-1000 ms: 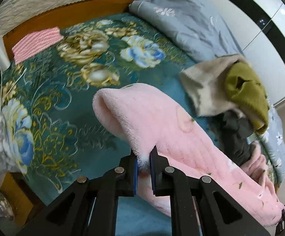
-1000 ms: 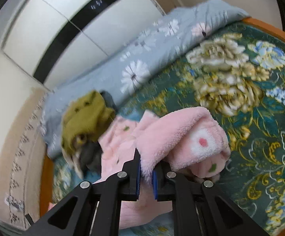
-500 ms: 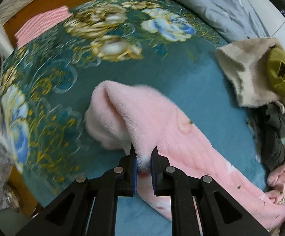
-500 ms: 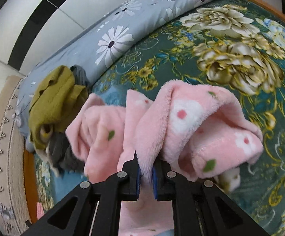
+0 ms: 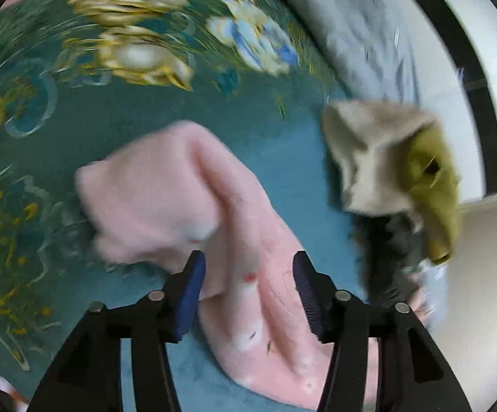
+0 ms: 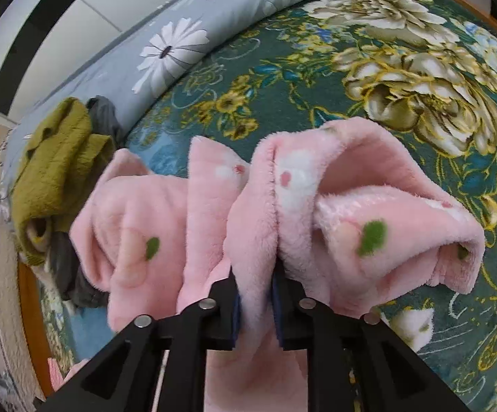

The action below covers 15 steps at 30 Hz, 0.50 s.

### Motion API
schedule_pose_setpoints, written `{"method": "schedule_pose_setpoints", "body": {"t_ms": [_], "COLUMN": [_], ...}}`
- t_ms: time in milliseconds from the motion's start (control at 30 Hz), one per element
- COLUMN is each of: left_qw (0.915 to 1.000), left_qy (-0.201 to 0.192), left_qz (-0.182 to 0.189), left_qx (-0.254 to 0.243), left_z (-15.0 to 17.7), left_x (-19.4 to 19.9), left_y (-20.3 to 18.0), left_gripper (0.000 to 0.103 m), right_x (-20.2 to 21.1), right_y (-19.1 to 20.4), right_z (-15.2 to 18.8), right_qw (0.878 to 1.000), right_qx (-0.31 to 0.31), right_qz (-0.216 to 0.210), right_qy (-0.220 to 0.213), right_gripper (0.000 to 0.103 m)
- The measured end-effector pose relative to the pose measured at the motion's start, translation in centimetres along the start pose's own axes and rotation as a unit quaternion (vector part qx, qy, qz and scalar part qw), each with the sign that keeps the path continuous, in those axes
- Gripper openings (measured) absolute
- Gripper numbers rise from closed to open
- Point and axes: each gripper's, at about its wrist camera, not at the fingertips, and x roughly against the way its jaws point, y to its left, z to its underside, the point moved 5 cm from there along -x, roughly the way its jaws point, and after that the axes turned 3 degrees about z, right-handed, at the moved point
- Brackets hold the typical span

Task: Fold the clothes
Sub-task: 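Lay the sleeve flat on the blanket and open the left tool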

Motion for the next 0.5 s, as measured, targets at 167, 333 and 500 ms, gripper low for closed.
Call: {"method": "schedule_pose_setpoints", "body": {"t_ms": [167,333,500], "left_qw": [0.997,0.9972,0.9916], "left_qy": [-0.026,0.025,0.03], "left_qz": [-0.038,-0.018,0.013], "left_qx": [0.062,0.068,0.125], "left_z": [-0.4,1.3,2.4], "left_x": [2.3,-0.7,-3.5], "left_y": [5.2,5.3,5.3], "left_gripper": [0.057,0.057,0.058], "right_x": [3.7,7.0,8.0], "right_y": [-0.1,-2.1,-4.0], "right_z": [1.0,2.0,2.7], "right_qw": [0.999,0.998,0.998], "right_qx": [0.009,0.004,-0.011], "right_qz": [-0.042,-0.036,-0.021], "right_qy": [-0.03,-0.056,-0.058], "right_gripper": [0.05,0.052,0.052]}}
